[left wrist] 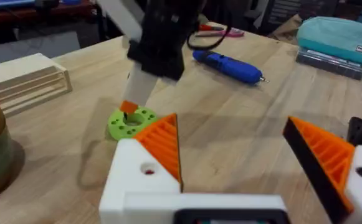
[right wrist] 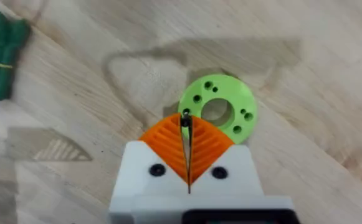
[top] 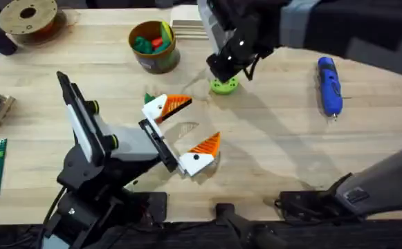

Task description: Pick up the gripper from the table and insert it into the empty holder that is missing its gripper. Then pick up a screw, insert it into the mounting hole, and use the screwdriver to tighten it. Finally, clean up the table by picking up the vegetable and placing it into the bucket.

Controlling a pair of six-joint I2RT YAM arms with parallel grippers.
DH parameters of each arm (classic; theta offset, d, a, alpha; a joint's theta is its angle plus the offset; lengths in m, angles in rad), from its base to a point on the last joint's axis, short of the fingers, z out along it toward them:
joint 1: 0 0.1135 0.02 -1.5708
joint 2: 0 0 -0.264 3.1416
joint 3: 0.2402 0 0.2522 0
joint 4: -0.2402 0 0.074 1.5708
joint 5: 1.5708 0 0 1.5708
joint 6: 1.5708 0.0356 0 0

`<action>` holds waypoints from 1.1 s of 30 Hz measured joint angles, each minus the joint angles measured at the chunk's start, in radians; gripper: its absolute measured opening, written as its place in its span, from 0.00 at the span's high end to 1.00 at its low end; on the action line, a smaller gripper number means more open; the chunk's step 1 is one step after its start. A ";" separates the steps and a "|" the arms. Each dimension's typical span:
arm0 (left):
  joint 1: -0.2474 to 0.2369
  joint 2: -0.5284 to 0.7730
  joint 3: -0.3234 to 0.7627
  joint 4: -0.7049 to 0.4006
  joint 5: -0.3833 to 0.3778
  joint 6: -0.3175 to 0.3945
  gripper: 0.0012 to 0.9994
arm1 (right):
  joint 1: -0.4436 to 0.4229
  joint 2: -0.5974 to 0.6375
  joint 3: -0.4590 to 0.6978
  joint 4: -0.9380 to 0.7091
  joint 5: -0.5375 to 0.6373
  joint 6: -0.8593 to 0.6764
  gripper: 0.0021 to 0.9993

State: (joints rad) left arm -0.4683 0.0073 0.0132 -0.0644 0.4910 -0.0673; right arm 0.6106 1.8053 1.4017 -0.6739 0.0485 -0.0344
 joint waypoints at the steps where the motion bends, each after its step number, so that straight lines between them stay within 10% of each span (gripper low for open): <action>1: 0.000 0.000 0.000 0.000 0.000 0.000 0.01 | 0.000 -0.014 0.004 -0.006 0.000 0.000 0.99; 19: 0.000 0.000 0.000 0.000 0.004 0.000 0.01 | 0.021 -0.103 0.273 -0.353 -0.245 0.000 0.99; 33: 0.000 0.000 0.000 0.000 0.007 0.000 0.01 | 0.234 -0.123 0.386 -0.411 -0.278 -0.001 0.99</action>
State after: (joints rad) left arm -0.4683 0.0071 0.0132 -0.0643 0.4976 -0.0673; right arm 0.8445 1.6821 1.7882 -1.0845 -0.2292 -0.0349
